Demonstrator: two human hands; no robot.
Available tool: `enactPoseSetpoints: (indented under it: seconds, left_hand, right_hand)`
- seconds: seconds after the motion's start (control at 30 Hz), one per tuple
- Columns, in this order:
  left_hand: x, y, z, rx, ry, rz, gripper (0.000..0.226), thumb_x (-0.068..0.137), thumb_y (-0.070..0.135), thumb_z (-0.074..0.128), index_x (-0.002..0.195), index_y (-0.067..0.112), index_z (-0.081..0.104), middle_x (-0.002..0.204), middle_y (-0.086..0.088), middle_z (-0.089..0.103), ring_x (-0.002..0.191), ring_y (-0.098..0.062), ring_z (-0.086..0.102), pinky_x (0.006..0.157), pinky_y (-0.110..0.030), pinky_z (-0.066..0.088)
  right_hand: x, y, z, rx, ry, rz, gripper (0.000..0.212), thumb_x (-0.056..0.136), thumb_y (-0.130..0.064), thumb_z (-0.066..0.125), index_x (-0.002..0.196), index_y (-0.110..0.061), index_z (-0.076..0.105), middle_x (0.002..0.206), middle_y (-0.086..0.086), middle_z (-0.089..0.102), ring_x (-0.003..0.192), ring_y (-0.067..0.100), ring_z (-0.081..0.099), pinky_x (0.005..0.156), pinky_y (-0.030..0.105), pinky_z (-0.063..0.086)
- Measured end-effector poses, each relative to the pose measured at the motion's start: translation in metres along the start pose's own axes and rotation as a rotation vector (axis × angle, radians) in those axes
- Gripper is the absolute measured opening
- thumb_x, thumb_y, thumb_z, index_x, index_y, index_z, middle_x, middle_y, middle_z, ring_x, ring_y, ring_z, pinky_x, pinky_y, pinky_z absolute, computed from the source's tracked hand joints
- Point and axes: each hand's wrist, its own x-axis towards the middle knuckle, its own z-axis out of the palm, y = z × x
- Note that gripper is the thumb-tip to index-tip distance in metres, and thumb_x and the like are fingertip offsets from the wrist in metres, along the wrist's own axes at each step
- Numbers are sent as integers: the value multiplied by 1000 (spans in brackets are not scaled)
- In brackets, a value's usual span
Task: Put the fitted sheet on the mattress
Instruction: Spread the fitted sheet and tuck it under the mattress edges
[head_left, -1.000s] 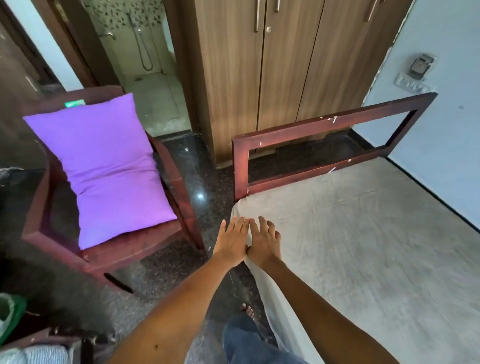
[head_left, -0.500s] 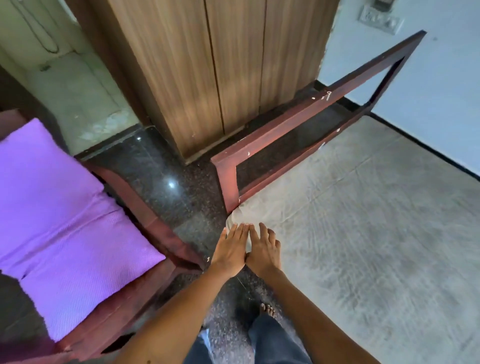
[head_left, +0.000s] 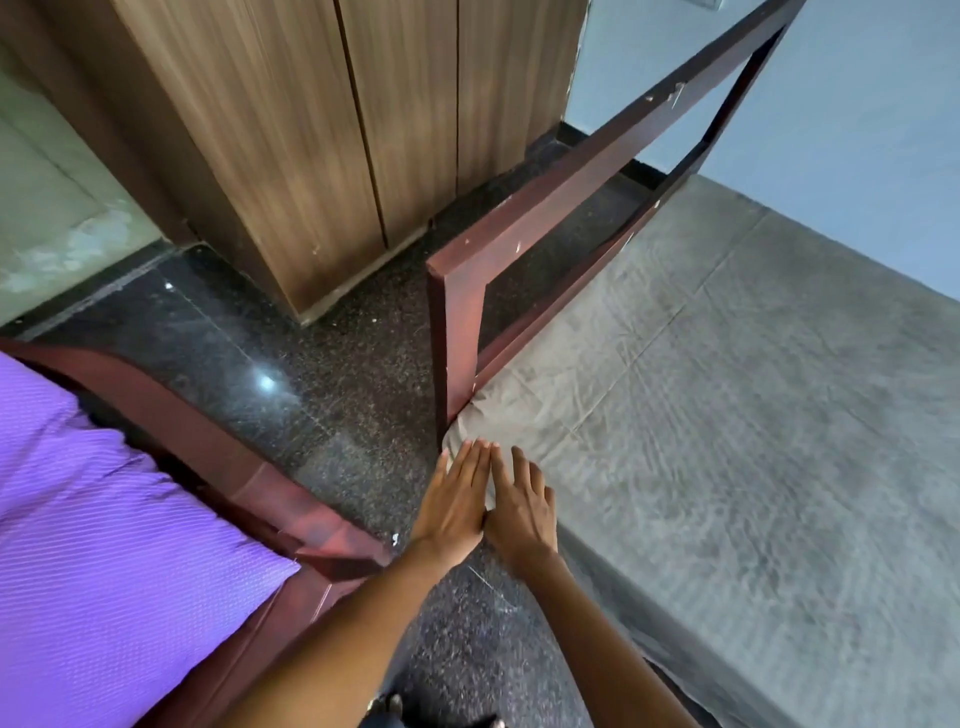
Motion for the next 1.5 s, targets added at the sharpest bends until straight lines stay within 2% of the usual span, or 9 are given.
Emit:
enactPoseSetpoints:
  seconds: [0.13,0.23,0.43,0.63,0.83,1.0,1.13,1.33,1.5]
  left_hand:
    - [48,-21,73,-38,239,33,67,78,30,65,138,6,45,141,-8,48,136,-23,37,110,-46,34]
    - [76,-33,120,-93,442,77,52,89,26,39,137,7,45,143,-7,46,139,-23,30,110,-44,30]
    - [107,-34,189,-345,742,163,50,100,32,25,146,12,21,152,-6,27,144,-23,17,115,-44,21]
    - [108,-44,238,-803,1090,20,44,101,25,30,136,2,43,143,-14,39,133,-24,40,107,-42,37]
    - [109,-45,264,-970,1134,-112,27,96,7,39,115,2,58,116,-9,56,107,-6,51,90,-9,37]
    - [124,-60,275,-1342,865,-626,23,94,13,48,103,-3,61,106,-18,62,101,-29,57,83,-28,41]
    - [134,-67,282,-1591,456,-598,23,95,21,48,82,7,60,95,-23,65,84,-30,60,69,-32,42]
    - [134,-71,281,-1568,531,-570,13,95,13,46,88,7,56,85,-6,58,82,-20,52,67,-25,39]
    - [135,-69,309,-1638,454,-638,18,94,4,44,80,5,54,73,-3,54,78,-19,51,55,-24,38]
  right_hand:
    - [54,22,51,-46,124,-29,65,93,-26,32,152,-23,4,159,7,7,144,27,11,115,43,20]
    - [87,34,91,-34,271,-42,65,87,-34,10,149,-20,23,155,7,24,141,29,26,109,45,24]
    - [116,56,154,-152,684,-122,53,91,-27,31,142,-18,42,150,8,37,138,29,35,107,49,20]
    - [126,60,176,-226,915,-147,56,87,-29,32,139,-14,47,146,12,41,137,31,35,110,50,20]
    - [123,51,233,-274,1031,-252,47,86,-23,39,128,-13,56,150,9,36,141,30,22,112,54,6]
    - [125,52,254,-262,1068,-278,21,75,-10,57,94,-9,66,117,12,61,109,33,48,88,45,33]
    - [134,51,250,-211,893,-307,13,73,-14,46,67,-11,57,71,6,55,62,29,54,57,35,39]
    - [148,49,250,-210,792,-162,43,72,-22,43,107,-16,65,81,4,63,67,28,59,58,33,48]
    - [149,40,243,-200,765,-128,49,68,-14,52,115,-17,66,80,7,64,64,29,60,49,31,48]
